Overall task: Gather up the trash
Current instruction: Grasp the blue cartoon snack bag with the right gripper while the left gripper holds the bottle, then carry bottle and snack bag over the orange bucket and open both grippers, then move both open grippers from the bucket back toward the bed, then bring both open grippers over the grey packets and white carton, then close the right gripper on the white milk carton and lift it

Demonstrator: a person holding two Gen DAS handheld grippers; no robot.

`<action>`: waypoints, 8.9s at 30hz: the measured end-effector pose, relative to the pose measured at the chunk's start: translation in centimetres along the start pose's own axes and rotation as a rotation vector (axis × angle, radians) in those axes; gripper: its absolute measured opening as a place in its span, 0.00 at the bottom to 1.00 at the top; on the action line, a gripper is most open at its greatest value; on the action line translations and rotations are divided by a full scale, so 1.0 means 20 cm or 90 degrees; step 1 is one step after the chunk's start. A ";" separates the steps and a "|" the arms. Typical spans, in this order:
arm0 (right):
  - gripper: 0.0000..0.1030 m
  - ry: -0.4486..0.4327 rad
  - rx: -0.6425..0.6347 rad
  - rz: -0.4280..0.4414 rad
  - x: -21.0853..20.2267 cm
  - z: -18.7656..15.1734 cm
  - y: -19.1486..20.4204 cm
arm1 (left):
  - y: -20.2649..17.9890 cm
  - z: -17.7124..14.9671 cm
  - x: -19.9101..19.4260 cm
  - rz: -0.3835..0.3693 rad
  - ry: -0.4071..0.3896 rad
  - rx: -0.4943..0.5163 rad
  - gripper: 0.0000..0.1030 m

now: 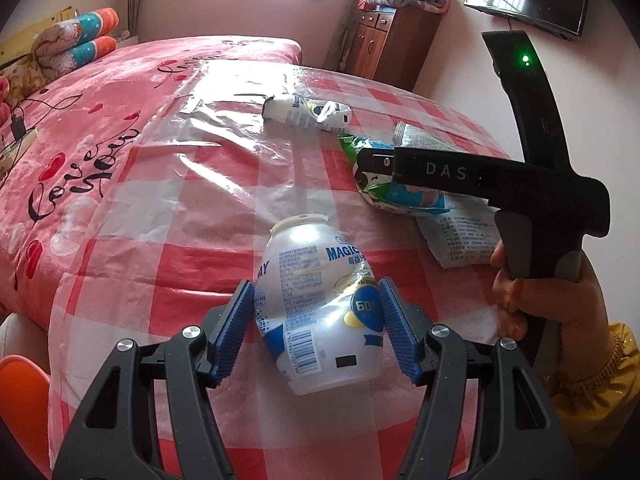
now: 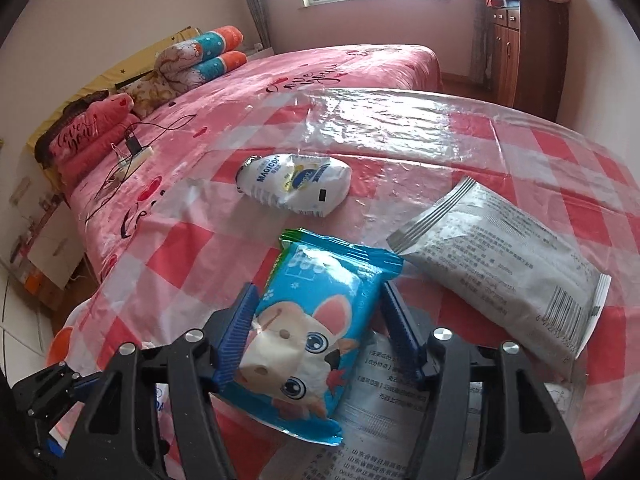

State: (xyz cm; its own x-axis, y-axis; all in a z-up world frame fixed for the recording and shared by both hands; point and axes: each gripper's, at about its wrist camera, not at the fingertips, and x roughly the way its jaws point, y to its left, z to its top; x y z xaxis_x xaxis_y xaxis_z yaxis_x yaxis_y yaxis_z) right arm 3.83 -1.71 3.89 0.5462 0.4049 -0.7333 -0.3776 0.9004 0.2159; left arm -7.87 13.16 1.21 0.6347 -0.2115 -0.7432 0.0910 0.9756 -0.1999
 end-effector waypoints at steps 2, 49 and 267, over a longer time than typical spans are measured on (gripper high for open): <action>0.56 -0.003 0.002 0.006 0.00 -0.01 -0.01 | 0.00 0.00 0.00 -0.001 -0.004 -0.004 0.62; 0.42 -0.022 -0.035 0.176 -0.48 -0.25 0.53 | 0.37 -0.17 -0.45 0.026 -0.089 -0.092 0.62; 0.92 -0.178 0.284 0.158 -0.84 -0.53 -0.82 | -1.00 0.49 0.73 -0.246 0.338 0.768 0.97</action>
State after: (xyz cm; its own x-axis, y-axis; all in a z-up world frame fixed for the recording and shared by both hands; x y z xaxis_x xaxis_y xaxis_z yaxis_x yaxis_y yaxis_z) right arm -7.08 -24.89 5.76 0.6813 0.5844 -0.4409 -0.2006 0.7282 0.6553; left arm 7.09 -8.80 0.64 0.0742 -0.2098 -0.9749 0.9711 0.2376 0.0228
